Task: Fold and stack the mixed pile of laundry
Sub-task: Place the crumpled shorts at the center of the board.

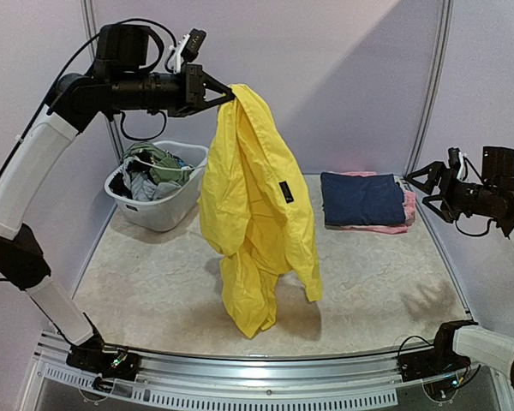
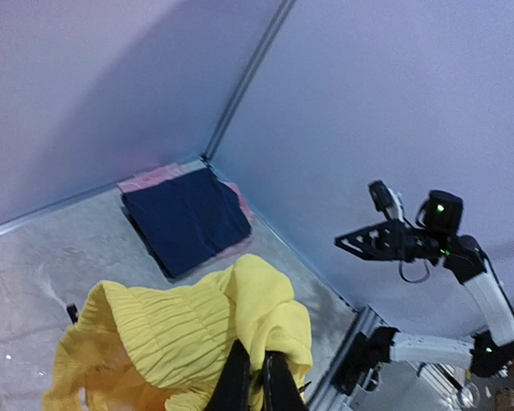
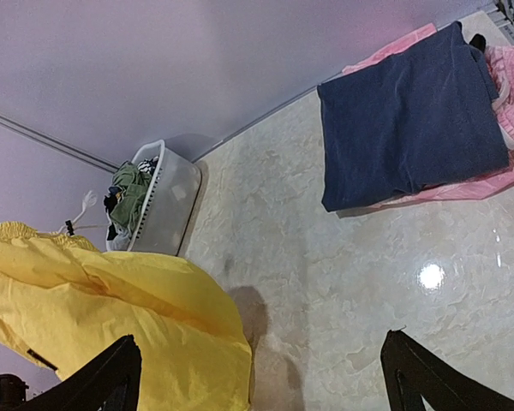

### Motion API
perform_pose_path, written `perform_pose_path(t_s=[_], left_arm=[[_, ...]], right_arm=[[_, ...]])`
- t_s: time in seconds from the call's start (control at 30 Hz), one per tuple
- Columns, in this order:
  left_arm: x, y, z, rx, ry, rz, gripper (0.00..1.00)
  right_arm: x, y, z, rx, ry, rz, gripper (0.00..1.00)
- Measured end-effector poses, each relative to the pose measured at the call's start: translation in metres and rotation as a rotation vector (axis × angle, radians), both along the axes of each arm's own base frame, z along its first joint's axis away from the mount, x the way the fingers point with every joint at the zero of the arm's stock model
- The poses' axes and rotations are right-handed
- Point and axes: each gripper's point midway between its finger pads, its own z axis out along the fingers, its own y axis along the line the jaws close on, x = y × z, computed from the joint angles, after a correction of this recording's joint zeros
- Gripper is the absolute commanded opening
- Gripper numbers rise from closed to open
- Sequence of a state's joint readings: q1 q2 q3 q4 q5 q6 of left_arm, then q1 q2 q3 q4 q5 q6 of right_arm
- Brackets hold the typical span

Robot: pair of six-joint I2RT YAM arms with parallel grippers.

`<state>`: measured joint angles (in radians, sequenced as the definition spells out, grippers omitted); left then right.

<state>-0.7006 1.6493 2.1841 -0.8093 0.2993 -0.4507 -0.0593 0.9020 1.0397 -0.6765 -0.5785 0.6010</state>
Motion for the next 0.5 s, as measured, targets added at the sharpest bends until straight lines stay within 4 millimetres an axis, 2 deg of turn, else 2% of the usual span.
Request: perform_pose_path(t_s=[0.07,0.13,0.23,0.37,0.5], left_arm=[[-0.021,-0.008,0.001,-0.016,0.018,-0.055,0.00],[-0.032,-0.009,0.000,-0.030,0.030,-0.073,0.02],[-0.036,-0.004,-0.011,-0.040,0.058,-0.048,0.06],[-0.014,0.005,-0.053,0.012,0.158,0.103,0.14],[0.022,-0.015,-0.118,0.139,0.277,0.204,0.14]], right_arm=[[-0.001,0.000,0.003,-0.012,-0.019,0.007,0.99],[-0.004,0.000,0.007,-0.026,-0.045,0.014,0.99],[-0.007,0.001,0.011,-0.038,-0.069,0.024,0.99],[-0.004,0.002,0.003,-0.040,-0.063,0.032,0.99],[0.002,0.002,-0.027,-0.038,0.022,0.032,0.99]])
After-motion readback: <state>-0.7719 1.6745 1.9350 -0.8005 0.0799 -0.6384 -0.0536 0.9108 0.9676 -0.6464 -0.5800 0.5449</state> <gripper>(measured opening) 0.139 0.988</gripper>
